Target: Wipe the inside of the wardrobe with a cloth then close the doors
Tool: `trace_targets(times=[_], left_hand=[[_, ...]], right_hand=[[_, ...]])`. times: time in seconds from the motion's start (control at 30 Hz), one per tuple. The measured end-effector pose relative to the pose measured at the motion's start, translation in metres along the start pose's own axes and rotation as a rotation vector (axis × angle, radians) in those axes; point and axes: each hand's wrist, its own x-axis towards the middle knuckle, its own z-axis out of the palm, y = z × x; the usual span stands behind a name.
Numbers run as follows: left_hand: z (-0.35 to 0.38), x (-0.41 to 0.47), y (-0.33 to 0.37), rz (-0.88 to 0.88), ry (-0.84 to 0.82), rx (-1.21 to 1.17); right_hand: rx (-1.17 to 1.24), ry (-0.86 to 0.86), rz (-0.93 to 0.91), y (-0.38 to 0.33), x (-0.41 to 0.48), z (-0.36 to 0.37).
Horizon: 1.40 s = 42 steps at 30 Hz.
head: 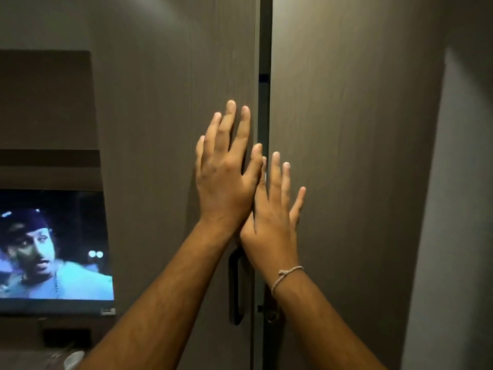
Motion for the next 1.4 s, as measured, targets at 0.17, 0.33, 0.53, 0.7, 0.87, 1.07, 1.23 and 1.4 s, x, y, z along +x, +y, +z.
trace_targets(times=[0.17,0.33,0.53,0.7,0.87,1.07,1.23,1.4], left_hand=[[0.032,0.001,-0.012,0.012,-0.093,-0.014],[0.058,0.005,-0.016,0.008,-0.158,0.084],[0.08,0.005,-0.023,-0.005,-0.229,0.182],[0.091,-0.001,-0.028,-0.029,-0.302,0.213],[0.1,-0.007,-0.035,-0.033,-0.305,0.246],[0.114,-0.017,-0.043,-0.025,-0.311,0.258],[0.116,-0.023,-0.044,-0.015,-0.286,0.259],[0.11,-0.021,-0.045,0.038,-0.227,0.259]], right_hand=[[-0.126,0.004,0.048,0.017,0.006,0.018],[-0.195,-0.005,0.095,0.031,0.014,0.03],[-0.254,-0.061,0.135,0.044,0.02,0.048],[-0.298,-0.047,0.13,0.054,0.02,0.061],[-0.339,-0.066,0.114,0.064,0.023,0.073],[-0.382,-0.096,0.096,0.077,0.017,0.083],[-0.388,-0.087,0.064,0.08,0.016,0.078],[-0.288,0.066,0.008,0.085,0.03,0.061]])
